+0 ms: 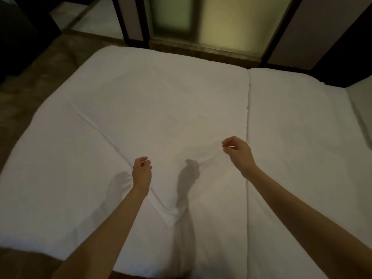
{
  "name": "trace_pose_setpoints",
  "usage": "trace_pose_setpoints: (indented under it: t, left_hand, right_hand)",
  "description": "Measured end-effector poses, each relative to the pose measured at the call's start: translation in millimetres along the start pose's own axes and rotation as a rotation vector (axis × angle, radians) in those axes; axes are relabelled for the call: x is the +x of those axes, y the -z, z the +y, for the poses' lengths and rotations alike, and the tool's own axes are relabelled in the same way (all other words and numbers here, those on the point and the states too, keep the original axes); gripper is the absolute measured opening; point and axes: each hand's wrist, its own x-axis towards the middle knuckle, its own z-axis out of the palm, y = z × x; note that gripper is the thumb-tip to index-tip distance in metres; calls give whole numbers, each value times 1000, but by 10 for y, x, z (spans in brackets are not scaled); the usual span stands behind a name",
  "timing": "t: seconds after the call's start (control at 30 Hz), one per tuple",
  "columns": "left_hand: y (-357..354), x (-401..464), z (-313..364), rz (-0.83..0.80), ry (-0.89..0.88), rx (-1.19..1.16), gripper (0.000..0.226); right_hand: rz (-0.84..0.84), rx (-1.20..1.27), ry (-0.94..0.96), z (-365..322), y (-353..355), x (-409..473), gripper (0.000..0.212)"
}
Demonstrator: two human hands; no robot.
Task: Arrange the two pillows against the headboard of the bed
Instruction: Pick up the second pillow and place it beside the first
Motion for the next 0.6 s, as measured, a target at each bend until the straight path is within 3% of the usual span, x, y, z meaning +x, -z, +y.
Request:
trace_pose_setpoints:
  t: [0.2, 0.33, 0.6]
  left_hand:
    - [133, 780, 232, 66, 170, -7, 56]
    - [110, 1268, 389, 168, 293, 34, 78]
    - [-257, 2057, 384, 204, 519, 123, 125]
  right_hand:
    - [-75, -141, -19, -338, -448, 698, 34]
    - [-157, -255, -52, -513, -704, 1269, 52]
    - [-244, -465, -150, -508, -1198, 2214, 91]
